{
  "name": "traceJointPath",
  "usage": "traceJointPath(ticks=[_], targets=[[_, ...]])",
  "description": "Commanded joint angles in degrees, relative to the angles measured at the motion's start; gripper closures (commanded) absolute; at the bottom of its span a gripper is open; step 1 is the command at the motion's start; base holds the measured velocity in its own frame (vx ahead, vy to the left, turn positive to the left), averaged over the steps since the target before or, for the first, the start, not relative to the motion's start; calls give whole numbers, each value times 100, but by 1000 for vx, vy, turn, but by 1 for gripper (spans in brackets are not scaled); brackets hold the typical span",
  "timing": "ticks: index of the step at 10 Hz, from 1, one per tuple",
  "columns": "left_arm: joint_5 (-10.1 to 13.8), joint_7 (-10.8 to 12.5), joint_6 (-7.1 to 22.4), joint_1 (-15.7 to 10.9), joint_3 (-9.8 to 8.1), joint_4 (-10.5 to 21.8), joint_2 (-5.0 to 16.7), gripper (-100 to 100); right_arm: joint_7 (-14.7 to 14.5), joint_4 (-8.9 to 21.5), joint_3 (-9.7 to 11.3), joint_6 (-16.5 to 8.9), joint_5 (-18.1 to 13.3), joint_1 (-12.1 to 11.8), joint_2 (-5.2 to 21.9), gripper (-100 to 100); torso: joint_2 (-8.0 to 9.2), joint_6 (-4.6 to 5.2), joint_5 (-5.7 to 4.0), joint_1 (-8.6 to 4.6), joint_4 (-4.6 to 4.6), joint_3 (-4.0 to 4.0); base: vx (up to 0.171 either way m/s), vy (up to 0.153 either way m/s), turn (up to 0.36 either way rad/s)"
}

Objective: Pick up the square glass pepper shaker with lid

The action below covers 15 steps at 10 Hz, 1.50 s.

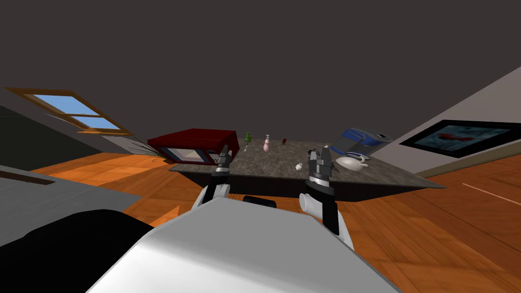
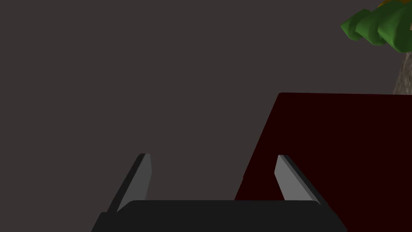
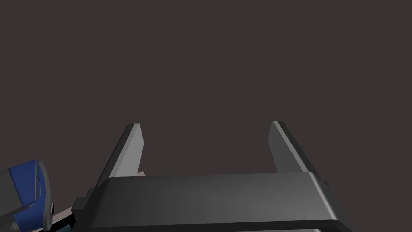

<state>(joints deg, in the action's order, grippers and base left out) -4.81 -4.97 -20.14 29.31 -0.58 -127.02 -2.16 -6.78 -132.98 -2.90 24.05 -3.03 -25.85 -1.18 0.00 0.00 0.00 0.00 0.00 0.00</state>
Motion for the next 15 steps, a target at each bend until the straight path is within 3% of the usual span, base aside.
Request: traceJointPath(ticks=[1,5,12,13,15], targets=[[0,0,0,0,0,0,0,0,-68,113,-12,-54,-58,-32,273,-100,0,0,0,0,0,0,-28,-4,65],[0,0,0,-1,0,0,0,0,-296,484,-48,-235,-249,-139,852,-100,30,0,-2,-8,6,17,-76,-12,58],[0,0,0,-1,0,0,0,0,-872,1426,-150,-707,-740,-424,1892,-100,47,1,-1,-4,11,27,-116,-6,85],[0,0,0,-1,0,0,0,0,-872,1426,-150,-707,-740,-424,1892,-100,43,0,-1,-5,10,25,-65,-7,46],[0,0,0,-1,0,0,0,0,-1033,1721,-189,-850,-889,-511,2178,-100,23,-1,-2,-8,6,14,-68,-2,85]])
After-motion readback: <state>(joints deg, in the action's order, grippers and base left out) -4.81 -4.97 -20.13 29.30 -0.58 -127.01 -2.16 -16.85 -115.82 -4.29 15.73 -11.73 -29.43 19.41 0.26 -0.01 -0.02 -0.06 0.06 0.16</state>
